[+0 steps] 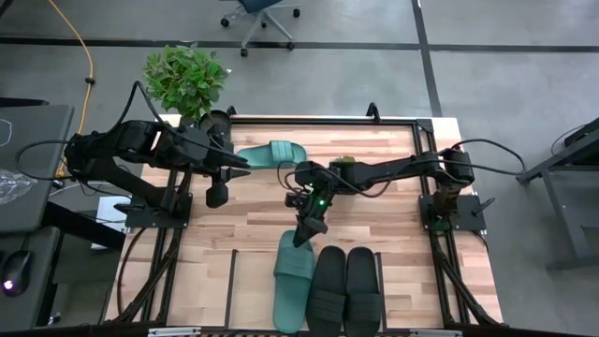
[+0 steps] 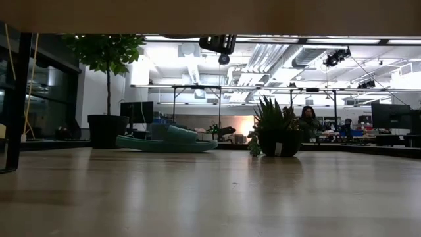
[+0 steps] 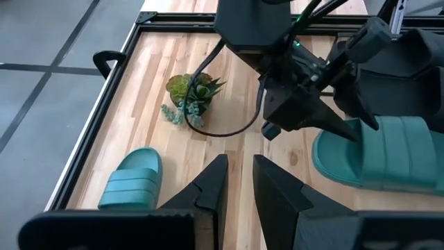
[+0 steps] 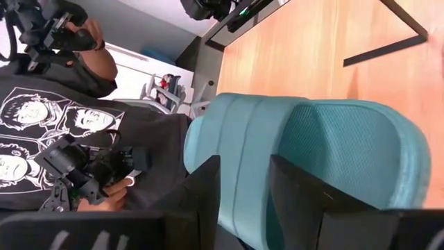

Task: Pick and place slides into the shelf
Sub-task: Put the right blue slide on the shelf

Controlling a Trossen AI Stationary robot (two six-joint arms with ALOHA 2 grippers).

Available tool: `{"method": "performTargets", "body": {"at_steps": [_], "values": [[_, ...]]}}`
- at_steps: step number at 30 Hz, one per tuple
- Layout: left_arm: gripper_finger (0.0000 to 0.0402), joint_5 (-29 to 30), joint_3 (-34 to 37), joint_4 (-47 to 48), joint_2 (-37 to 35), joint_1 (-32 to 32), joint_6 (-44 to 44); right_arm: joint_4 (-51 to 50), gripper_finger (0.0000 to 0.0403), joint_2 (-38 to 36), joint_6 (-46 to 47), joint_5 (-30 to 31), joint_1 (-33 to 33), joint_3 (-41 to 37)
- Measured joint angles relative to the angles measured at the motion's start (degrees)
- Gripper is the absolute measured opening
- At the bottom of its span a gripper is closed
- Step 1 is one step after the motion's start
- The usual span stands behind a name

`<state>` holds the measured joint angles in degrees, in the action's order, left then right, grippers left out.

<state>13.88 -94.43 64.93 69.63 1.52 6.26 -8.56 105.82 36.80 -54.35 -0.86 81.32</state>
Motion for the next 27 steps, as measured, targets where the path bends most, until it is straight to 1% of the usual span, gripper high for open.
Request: {"method": "performTargets", "body": {"at_steps": [7, 10, 12, 15, 18, 23, 27], "values": [[0.0058, 0.4, 0.0, 0.0, 0.0, 0.0, 0.0, 0.2, 0.0115, -0.8, 0.2, -0.5, 1.5, 0.0], [0.0058, 0.4, 0.0, 0.0, 0.0, 0.0, 0.0, 0.6, 0.0114, -1.5, 0.5, 1.0, 2.3, 0.0], [0.0058, 0.4, 0.0, 0.0, 0.0, 0.0, 0.0, 0.5, 0.0111, -1.9, 0.4, 3.3, 2.8, 0.0], [0.0058, 0.4, 0.0, 0.0, 0.0, 0.0, 0.2, 0.6, 0.0093, -2.3, -0.7, 9.2, 2.8, 0.0], [0.0058, 0.4, 0.0, 0.0, 0.0, 0.0, 0.4, -0.3, 0.0064, -2.4, -2.2, 12.6, 2.8, 0.0], [0.0058, 0.7, 0.0, 0.0, 0.0, 0.0, 0.4, -4.3, 0.0026, -2.4, -6.2, 16.4, 2.7, 0.0], [0.0058, 0.7, 0.0, 0.0, 0.0, 0.0, 0.4, -4.6, 0.0017, -2.4, -7.5, 17.4, 2.7, 0.0]]}}
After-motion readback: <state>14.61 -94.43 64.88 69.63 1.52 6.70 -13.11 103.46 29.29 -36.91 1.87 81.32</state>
